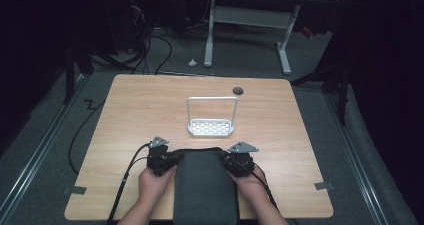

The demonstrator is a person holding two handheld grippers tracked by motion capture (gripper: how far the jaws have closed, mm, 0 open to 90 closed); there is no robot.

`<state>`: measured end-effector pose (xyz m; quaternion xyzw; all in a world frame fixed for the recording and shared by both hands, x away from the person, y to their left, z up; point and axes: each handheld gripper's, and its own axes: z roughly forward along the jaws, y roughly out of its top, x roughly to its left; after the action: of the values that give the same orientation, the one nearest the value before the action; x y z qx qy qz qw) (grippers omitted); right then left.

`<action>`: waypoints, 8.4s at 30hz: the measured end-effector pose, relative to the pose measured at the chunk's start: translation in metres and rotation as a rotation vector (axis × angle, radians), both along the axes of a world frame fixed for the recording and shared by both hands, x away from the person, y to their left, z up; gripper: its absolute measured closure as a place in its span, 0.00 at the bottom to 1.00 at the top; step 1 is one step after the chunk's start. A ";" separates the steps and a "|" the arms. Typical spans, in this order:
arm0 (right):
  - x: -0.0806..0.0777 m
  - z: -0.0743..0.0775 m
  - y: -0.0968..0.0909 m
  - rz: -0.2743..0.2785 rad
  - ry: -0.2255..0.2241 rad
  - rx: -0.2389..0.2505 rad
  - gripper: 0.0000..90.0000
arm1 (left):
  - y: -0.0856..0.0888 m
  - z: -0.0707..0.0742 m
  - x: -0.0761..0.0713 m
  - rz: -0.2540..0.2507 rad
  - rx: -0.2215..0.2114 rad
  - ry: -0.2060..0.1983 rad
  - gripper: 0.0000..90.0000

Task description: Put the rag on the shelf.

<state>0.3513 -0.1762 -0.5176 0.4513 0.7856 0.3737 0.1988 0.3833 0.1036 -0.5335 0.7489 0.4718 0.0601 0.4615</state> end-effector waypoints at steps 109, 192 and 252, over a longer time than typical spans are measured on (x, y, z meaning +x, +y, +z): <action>0.113 0.193 -0.031 -0.130 -0.481 0.125 0.91 | -0.047 0.214 0.113 0.076 0.091 -0.582 0.93; 0.154 0.072 -0.052 -0.091 -0.108 0.182 0.87 | -0.027 0.069 0.143 -0.003 -0.010 -0.153 0.93; 0.080 0.096 -0.089 -0.180 -0.252 0.038 0.54 | 0.038 0.077 0.071 0.100 0.042 -0.248 0.59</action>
<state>0.4309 -0.2654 -0.4211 0.4732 0.7035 0.4228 0.3200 0.4548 0.1412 -0.4569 0.7208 0.4464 0.1847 0.4970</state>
